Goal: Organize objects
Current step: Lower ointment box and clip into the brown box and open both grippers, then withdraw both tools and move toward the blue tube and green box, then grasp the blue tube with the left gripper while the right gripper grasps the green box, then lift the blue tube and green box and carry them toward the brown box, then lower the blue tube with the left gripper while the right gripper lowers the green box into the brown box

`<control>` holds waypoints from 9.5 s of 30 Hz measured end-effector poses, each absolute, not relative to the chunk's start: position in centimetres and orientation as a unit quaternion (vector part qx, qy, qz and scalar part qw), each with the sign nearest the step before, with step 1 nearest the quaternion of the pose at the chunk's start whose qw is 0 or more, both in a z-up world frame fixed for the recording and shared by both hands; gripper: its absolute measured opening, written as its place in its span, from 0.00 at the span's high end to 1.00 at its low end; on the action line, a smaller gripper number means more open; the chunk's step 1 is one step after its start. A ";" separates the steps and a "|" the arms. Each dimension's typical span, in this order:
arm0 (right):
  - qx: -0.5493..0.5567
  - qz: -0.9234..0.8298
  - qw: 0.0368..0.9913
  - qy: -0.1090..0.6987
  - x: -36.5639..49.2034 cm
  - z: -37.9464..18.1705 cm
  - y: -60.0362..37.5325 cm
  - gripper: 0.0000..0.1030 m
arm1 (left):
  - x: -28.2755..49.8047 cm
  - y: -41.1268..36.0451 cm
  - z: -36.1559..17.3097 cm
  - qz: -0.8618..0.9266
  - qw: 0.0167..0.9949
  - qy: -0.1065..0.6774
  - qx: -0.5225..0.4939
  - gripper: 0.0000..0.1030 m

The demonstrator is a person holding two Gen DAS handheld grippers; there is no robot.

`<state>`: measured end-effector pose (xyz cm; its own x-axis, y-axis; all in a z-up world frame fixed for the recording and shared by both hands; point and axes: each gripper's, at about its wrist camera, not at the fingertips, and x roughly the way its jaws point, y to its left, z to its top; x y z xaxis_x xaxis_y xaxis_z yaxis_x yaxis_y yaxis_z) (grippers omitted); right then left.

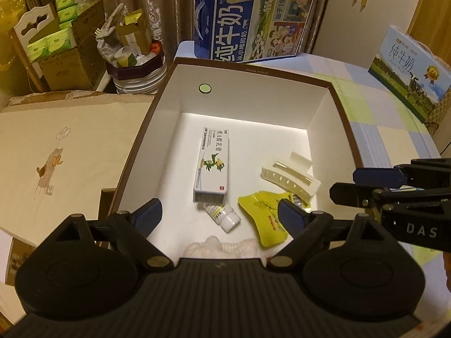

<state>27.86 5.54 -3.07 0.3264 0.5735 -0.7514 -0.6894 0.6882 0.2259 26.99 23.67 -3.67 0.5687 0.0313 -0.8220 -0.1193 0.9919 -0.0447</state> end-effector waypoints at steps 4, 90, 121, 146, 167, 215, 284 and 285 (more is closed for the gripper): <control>-0.059 0.389 0.814 0.427 26.9 -2.4 4.6 0.52 | 25.7 23.3 -3.2 0.044 0.886 0.459 -0.051 0.12; 0.101 0.156 0.834 0.519 25.2 -3.6 -33.1 0.45 | 22.8 -7.0 -5.4 -0.118 0.854 0.506 0.036 0.10; 0.147 0.065 0.829 0.535 29.0 -6.4 -38.9 0.45 | 33.5 -14.0 -15.2 -0.231 0.816 0.513 0.133 0.71; 0.276 -0.024 0.787 0.551 37.9 -9.4 -34.8 0.45 | 28.8 -1.5 -14.7 -0.023 0.841 0.540 0.013 0.72; 0.032 0.038 0.823 0.565 37.7 -11.5 -31.1 0.47 | 28.9 -0.8 -14.8 -0.032 0.840 0.542 -0.004 0.71; -0.063 0.150 0.822 0.545 25.8 -11.3 -34.5 0.45 | 22.4 -6.2 -14.6 -0.061 0.835 0.546 0.043 0.64; -0.004 0.474 0.767 0.432 24.4 1.0 1.6 0.49 | 17.3 18.9 0.6 0.095 0.912 0.392 -0.070 0.67; -0.003 0.473 0.766 0.434 24.4 0.9 2.2 0.49 | 17.5 19.5 0.5 0.099 0.911 0.394 -0.070 0.67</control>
